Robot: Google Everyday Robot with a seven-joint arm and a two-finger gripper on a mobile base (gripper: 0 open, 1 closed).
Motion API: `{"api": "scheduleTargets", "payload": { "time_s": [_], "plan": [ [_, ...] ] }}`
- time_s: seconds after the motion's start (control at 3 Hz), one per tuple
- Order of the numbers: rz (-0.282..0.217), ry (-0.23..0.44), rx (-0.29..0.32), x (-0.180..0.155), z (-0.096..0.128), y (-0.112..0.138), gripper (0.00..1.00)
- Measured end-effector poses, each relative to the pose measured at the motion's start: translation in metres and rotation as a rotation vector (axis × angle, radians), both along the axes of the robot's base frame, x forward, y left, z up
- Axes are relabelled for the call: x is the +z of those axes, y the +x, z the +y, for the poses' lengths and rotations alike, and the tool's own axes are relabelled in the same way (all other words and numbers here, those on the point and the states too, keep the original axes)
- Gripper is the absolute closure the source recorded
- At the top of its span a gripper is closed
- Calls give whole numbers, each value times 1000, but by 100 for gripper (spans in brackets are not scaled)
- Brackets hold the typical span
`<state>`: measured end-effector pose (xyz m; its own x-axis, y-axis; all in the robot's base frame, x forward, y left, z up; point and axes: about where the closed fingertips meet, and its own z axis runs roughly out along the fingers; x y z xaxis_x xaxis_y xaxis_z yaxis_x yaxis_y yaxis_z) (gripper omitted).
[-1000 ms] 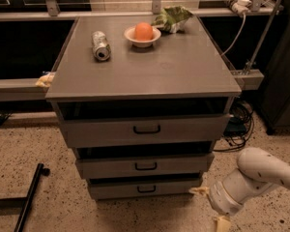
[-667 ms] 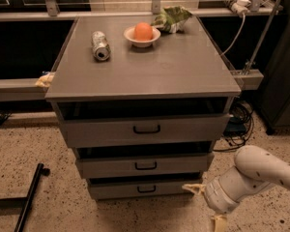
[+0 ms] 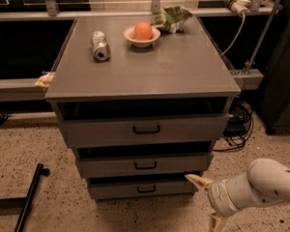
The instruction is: Open middle drawer
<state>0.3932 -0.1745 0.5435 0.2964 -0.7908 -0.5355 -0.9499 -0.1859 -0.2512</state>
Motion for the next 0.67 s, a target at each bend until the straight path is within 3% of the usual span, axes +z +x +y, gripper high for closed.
{"api": "scheduleTargets", "payload": {
  "time_s": [0.33, 0.67],
  "plan": [
    [-187, 11, -15, 17, 2, 34, 0],
    [-187, 11, -15, 17, 2, 34, 0]
  ]
}}
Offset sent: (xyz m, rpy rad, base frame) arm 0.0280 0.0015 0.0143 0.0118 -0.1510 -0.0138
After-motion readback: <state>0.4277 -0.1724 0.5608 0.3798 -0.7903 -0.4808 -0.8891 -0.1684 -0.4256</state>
